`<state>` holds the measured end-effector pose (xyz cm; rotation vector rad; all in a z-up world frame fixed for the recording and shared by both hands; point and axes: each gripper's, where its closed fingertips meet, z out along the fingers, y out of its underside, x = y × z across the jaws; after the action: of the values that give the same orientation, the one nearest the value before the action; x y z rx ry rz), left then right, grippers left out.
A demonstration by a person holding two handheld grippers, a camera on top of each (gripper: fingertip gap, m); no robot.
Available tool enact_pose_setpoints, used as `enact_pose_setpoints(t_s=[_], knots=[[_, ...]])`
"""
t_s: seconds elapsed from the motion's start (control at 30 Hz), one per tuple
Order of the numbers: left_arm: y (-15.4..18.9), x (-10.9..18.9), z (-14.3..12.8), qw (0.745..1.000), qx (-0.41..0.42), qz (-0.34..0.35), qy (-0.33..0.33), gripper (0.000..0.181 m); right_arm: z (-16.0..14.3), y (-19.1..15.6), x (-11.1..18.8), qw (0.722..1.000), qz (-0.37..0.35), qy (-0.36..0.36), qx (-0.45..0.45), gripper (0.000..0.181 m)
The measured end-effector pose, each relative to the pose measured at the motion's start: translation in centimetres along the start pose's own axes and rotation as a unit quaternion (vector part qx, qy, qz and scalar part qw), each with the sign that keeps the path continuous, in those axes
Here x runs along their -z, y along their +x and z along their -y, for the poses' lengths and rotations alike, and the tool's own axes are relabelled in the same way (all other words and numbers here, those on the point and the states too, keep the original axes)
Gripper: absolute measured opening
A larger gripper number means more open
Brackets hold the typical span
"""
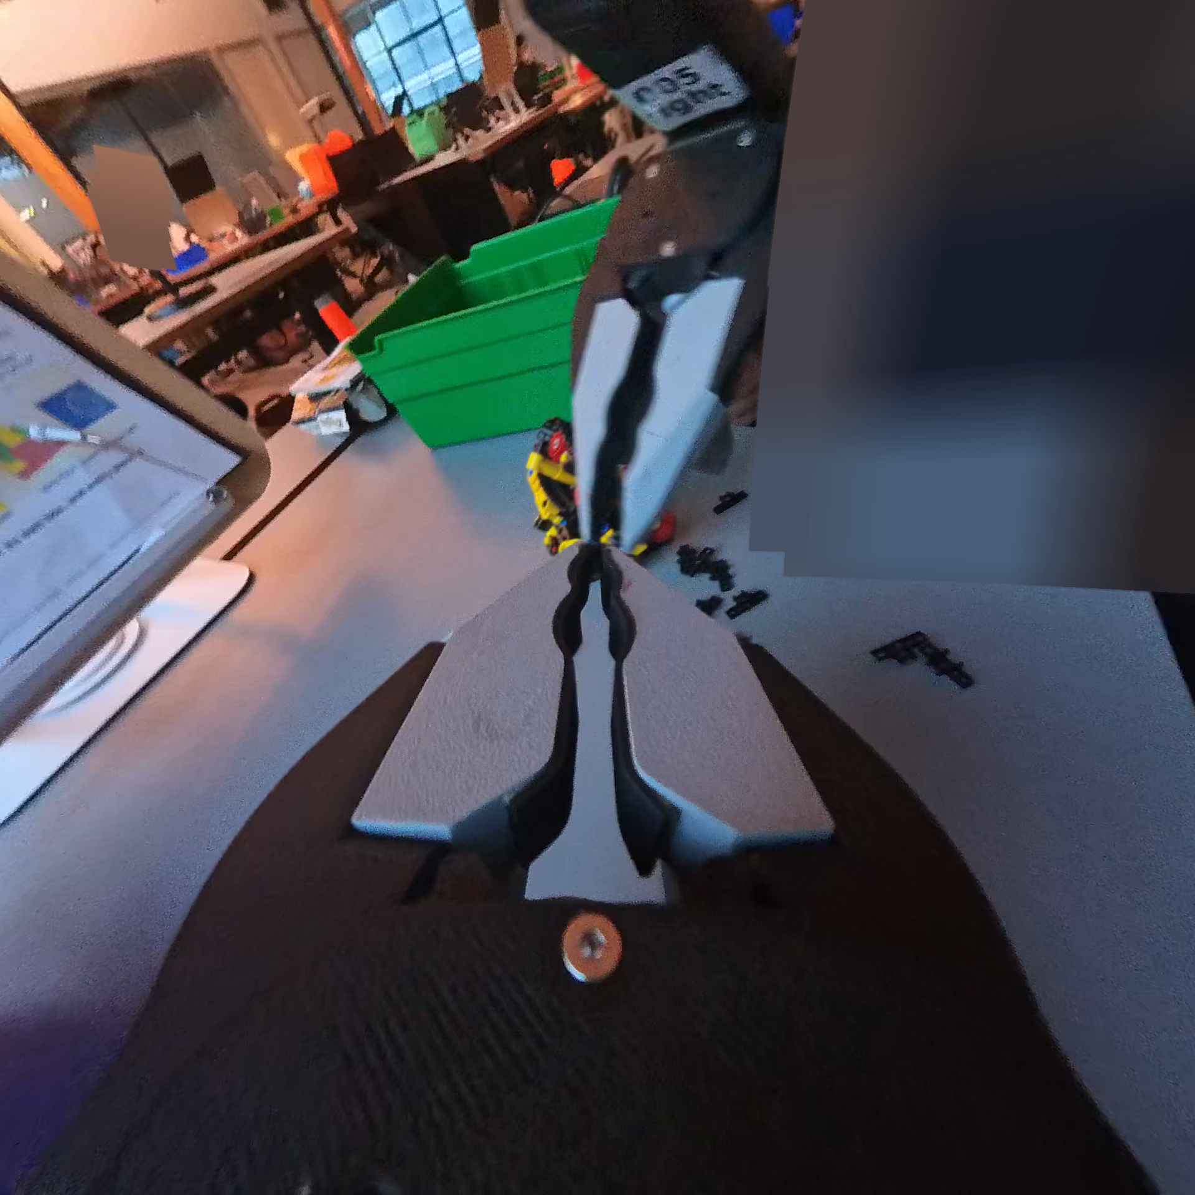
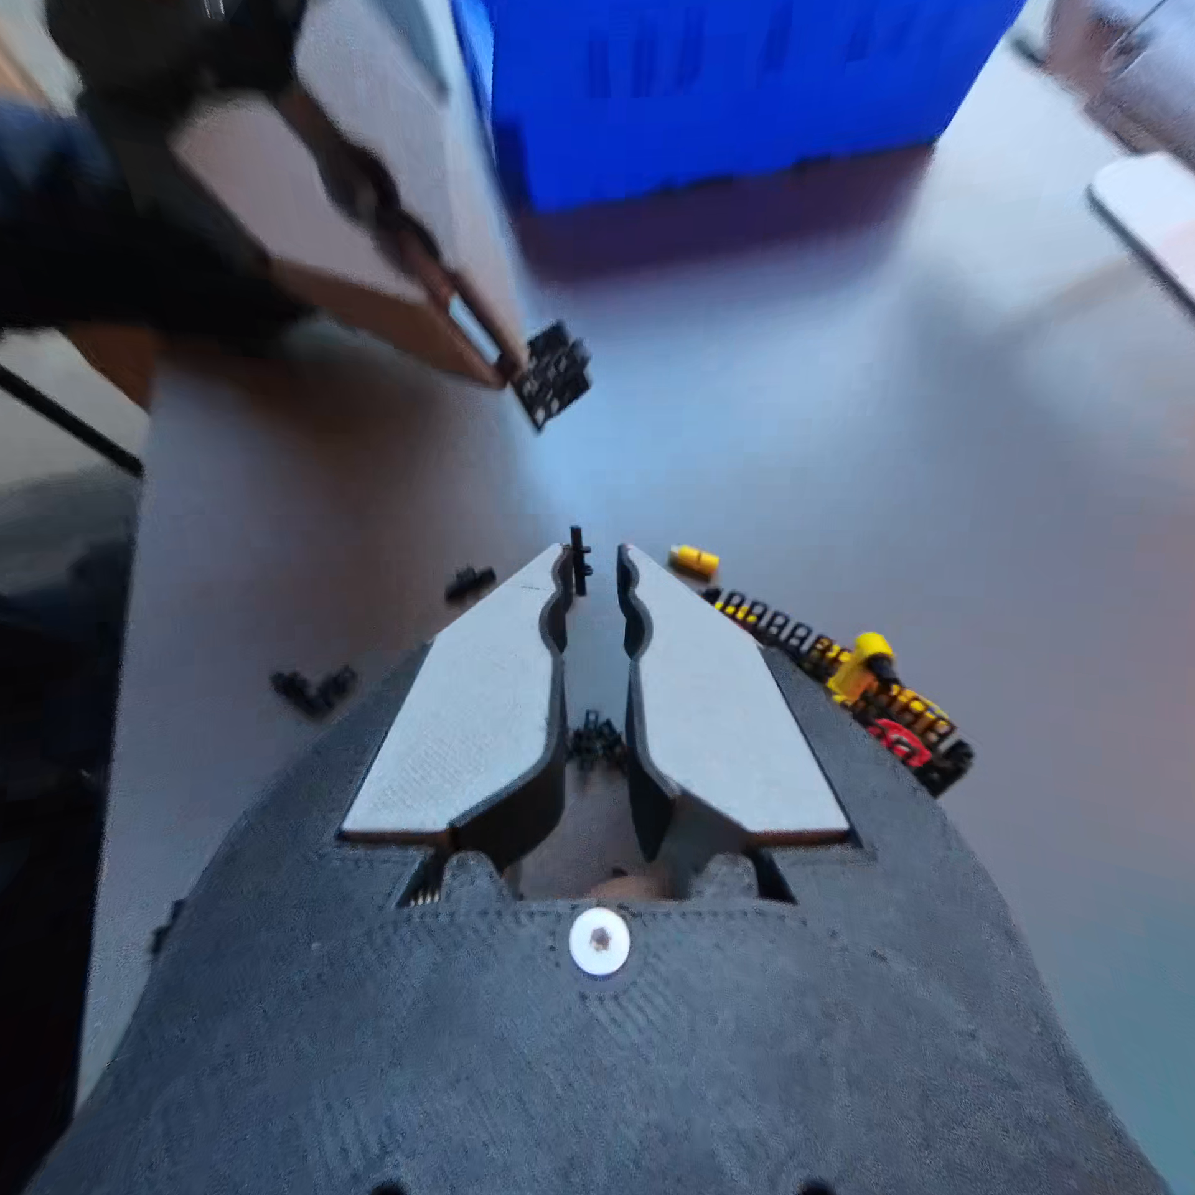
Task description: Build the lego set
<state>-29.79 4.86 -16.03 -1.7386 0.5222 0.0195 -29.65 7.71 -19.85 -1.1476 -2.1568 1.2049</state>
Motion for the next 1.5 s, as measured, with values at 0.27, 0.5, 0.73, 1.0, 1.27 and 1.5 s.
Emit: enact_pose_setpoints(t_s=[0.27,0.5,0.73,1.0,1.27,1.5], knots=[[-0.5,-0.7,-2.1,0.999,-0.002,0.010,-0.050,0.000,-2.7,-0.6,-1.3,0.996,0.000,-0.079,0.050,0.009],[-0.2,-0.7,-1.9,0.999,0.008,-0.004,-0.037,0.000,0.1,-1.6,-0.1,0.997,0.008,-0.012,0.079,0.024],[2.8,-0.4,0.0,0.997,-0.015,-0.077,0.014,0.000,1.5,-4.0,-0.4,0.989,0.023,0.034,0.143,0.003],[2.4,-0.7,-1.0,0.997,0.005,-0.077,-0.013,0.002,1.2,-3.8,-0.3,0.988,0.024,0.032,0.148,0.000],[2.1,-0.6,-1.1,0.997,0.013,-0.073,-0.019,0.000,1.4,-3.8,-0.2,0.990,0.030,0.034,0.133,0.017],[2.9,-0.8,-1.4,0.996,0.003,-0.086,-0.037,0.000,1.8,-4.3,-0.1,0.989,0.043,0.051,0.129,0.007]])
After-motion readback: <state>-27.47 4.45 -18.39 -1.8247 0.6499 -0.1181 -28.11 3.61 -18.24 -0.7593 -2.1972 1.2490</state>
